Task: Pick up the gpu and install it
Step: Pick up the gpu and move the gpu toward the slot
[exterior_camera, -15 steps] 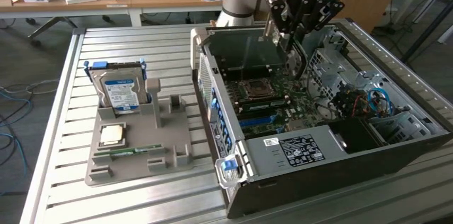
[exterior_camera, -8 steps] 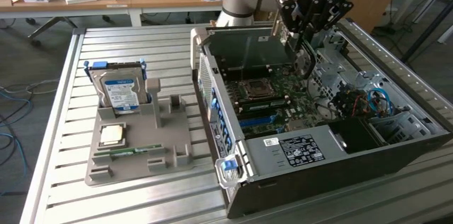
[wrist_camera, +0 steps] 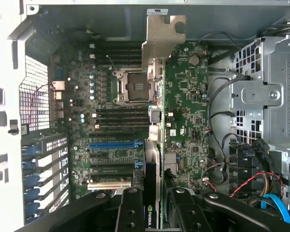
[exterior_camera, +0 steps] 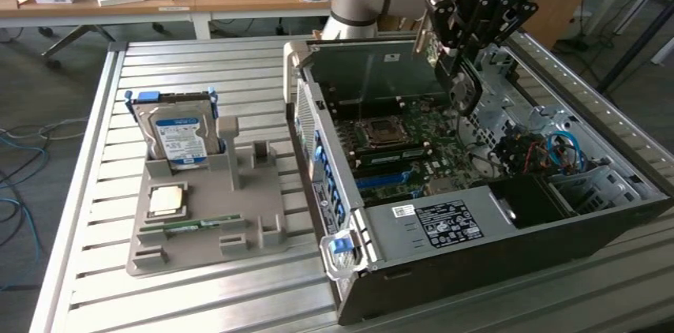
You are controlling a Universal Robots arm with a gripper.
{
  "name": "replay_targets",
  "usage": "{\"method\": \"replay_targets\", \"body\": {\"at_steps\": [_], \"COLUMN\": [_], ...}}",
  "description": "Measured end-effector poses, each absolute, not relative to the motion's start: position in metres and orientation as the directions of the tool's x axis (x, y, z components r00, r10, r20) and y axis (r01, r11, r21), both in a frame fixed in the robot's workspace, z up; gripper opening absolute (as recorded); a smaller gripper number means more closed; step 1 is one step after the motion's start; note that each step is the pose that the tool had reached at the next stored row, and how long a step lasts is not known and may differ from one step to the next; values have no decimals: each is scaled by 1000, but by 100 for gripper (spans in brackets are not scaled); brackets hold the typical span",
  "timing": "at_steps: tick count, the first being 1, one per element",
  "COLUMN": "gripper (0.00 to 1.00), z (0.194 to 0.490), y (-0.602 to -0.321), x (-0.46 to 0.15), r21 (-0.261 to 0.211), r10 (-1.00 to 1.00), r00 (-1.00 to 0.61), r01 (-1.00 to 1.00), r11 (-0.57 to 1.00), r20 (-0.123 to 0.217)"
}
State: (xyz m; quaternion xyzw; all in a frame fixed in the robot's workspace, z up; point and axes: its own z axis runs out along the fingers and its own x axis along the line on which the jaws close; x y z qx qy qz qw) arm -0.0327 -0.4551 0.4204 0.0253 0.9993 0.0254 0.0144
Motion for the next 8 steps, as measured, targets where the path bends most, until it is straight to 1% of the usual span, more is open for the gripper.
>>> {"method": "replay_targets", "body": {"at_steps": [8], "gripper": [26], "z": [420], "y": [-455], "x": [-30], "r21": [51], "r10": [33], "r00": [-999], "r01": [31], "r11": [998], "r20": [-27]}}
